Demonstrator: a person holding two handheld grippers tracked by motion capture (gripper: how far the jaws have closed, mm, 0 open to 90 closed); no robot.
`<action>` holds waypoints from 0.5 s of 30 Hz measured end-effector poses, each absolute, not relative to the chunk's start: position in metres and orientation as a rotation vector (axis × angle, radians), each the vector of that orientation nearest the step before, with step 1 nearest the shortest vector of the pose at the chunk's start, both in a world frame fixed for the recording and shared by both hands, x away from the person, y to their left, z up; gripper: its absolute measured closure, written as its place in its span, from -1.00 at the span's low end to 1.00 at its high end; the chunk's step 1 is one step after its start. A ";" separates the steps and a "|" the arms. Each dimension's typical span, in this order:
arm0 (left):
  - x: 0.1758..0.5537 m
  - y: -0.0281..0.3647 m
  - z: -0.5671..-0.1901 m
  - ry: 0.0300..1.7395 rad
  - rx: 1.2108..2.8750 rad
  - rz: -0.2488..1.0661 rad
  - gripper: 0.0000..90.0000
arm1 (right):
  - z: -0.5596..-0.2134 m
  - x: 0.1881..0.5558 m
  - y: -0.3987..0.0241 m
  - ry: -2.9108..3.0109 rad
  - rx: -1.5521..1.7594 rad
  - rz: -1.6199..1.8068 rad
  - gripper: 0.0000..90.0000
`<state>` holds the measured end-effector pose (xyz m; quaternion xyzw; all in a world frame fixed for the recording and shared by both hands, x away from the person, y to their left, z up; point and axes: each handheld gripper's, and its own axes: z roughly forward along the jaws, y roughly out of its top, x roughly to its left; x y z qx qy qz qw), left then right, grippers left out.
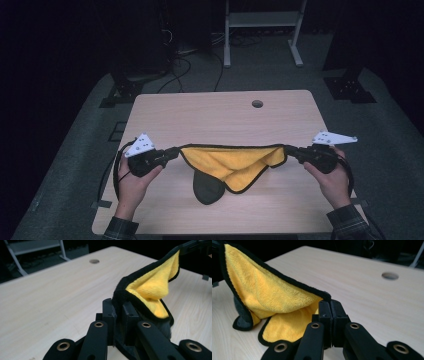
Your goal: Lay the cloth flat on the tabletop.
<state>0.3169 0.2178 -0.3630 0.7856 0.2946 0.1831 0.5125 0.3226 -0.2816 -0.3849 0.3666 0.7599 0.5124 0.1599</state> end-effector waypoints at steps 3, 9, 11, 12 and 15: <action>0.317 0.218 -0.350 0.690 1.863 0.467 0.84 | -0.368 0.319 -0.284 2.152 1.002 1.484 0.95; 0.311 0.221 -0.320 0.638 1.786 0.526 0.84 | -0.336 0.313 -0.288 2.104 0.922 1.539 0.95; 0.307 0.223 -0.310 0.614 1.760 0.544 0.84 | -0.324 0.308 -0.288 2.088 0.879 1.548 0.95; 0.305 0.223 -0.306 0.609 1.751 0.552 0.84 | -0.320 0.307 -0.288 2.083 0.873 1.554 0.95; 0.298 0.225 -0.295 0.583 1.724 0.569 0.85 | -0.306 0.299 -0.289 2.064 0.834 1.578 0.95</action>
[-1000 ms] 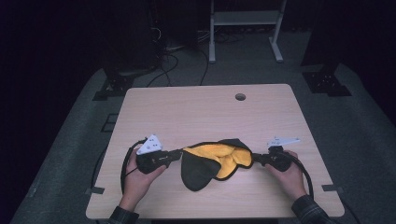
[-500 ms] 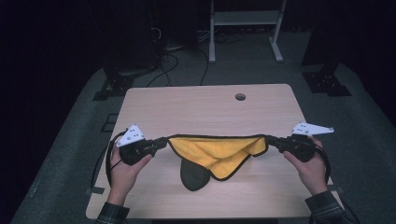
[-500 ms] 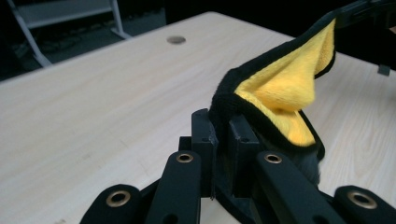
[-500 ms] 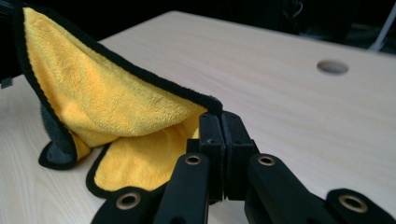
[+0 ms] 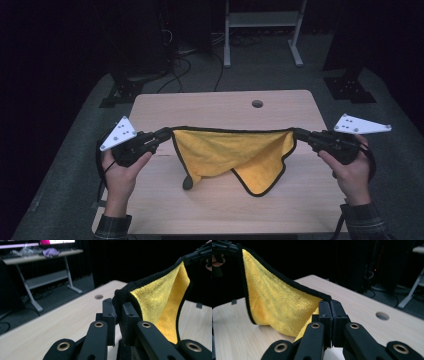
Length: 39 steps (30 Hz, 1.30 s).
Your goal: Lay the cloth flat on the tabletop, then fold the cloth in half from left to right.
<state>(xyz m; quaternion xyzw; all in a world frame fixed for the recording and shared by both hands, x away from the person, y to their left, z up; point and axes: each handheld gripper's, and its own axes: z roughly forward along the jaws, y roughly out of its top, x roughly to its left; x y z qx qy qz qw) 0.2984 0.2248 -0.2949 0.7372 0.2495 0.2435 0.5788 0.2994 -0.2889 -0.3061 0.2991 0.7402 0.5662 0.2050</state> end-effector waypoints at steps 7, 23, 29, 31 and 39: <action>0.284 0.227 -0.282 0.548 1.691 0.588 0.85 | -0.286 0.284 -0.290 2.045 0.757 1.597 0.95; 0.242 0.235 -0.251 0.447 1.626 0.634 0.84 | -0.238 0.230 -0.291 2.022 0.577 1.631 0.95; 0.273 0.233 -0.282 0.544 1.697 0.584 0.84 | -0.267 0.265 -0.288 2.121 0.678 1.557 0.95; 0.286 0.233 -0.296 0.583 1.721 0.552 0.84 | -0.283 0.280 -0.287 2.159 0.730 1.537 0.95; 0.327 0.228 -0.340 0.692 1.796 0.488 0.84 | -0.332 0.327 -0.279 2.261 0.874 1.396 0.95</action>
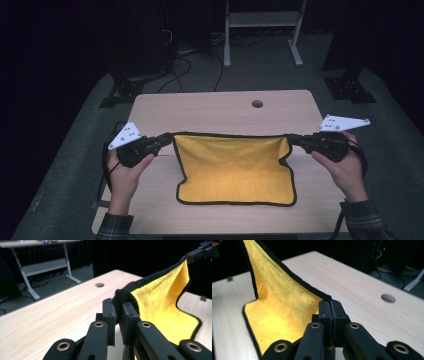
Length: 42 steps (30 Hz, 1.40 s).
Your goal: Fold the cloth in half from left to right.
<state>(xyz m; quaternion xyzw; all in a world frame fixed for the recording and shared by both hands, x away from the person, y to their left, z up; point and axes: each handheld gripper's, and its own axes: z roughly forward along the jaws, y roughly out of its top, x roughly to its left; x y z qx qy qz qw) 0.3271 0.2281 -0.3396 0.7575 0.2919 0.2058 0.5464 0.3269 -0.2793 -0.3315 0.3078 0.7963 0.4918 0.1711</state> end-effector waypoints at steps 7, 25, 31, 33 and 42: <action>0.352 0.225 -0.357 0.744 1.818 0.478 0.84 | -0.350 0.358 -0.274 2.283 0.927 1.321 0.95; 0.436 0.219 -0.389 0.904 1.864 0.469 0.83 | -0.389 0.436 -0.260 2.309 1.074 1.198 0.94; 0.445 0.222 -0.390 0.973 1.838 0.526 0.55 | -0.393 0.447 -0.257 2.277 1.113 1.154 0.74; 0.443 0.225 -0.389 0.976 1.834 0.526 0.51 | -0.393 0.446 -0.257 2.274 1.112 1.143 0.72; 0.425 0.219 -0.396 0.952 1.836 0.508 0.38 | -0.395 0.446 -0.260 2.273 1.137 1.129 0.38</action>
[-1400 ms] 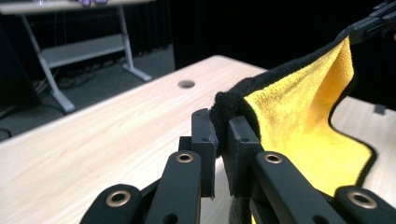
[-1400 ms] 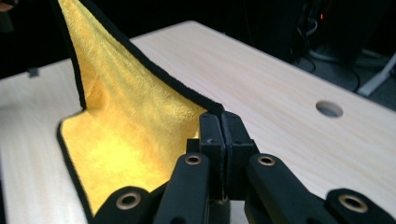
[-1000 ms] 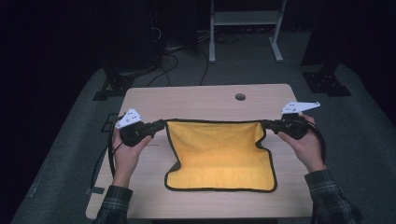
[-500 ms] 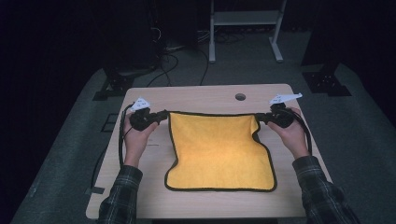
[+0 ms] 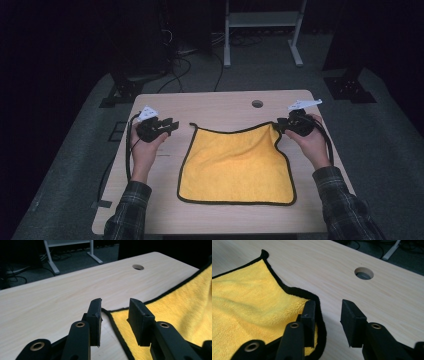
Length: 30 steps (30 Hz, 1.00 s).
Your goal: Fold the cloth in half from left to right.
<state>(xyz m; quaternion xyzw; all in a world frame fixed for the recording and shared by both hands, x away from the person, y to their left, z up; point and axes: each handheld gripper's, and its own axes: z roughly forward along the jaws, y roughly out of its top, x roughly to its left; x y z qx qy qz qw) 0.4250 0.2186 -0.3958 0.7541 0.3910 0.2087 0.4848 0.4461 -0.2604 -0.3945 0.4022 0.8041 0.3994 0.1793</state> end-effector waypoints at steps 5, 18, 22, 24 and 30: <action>0.425 0.201 -0.419 0.950 1.905 0.477 0.41 | -0.398 0.445 -0.264 2.306 1.153 1.138 0.29; 0.458 0.163 -0.469 1.000 2.016 0.425 0.47 | -0.407 0.443 -0.281 2.357 1.193 1.171 0.14; 0.465 0.154 -0.475 1.011 2.055 0.459 0.47 | -0.420 0.441 -0.286 2.375 1.231 1.148 0.14; 0.467 0.153 -0.477 1.022 2.064 0.490 0.54 | -0.426 0.441 -0.287 2.374 1.241 1.151 0.16; 0.469 0.163 -0.475 1.075 2.081 0.578 0.61 | -0.437 0.445 -0.284 2.367 1.297 1.186 0.22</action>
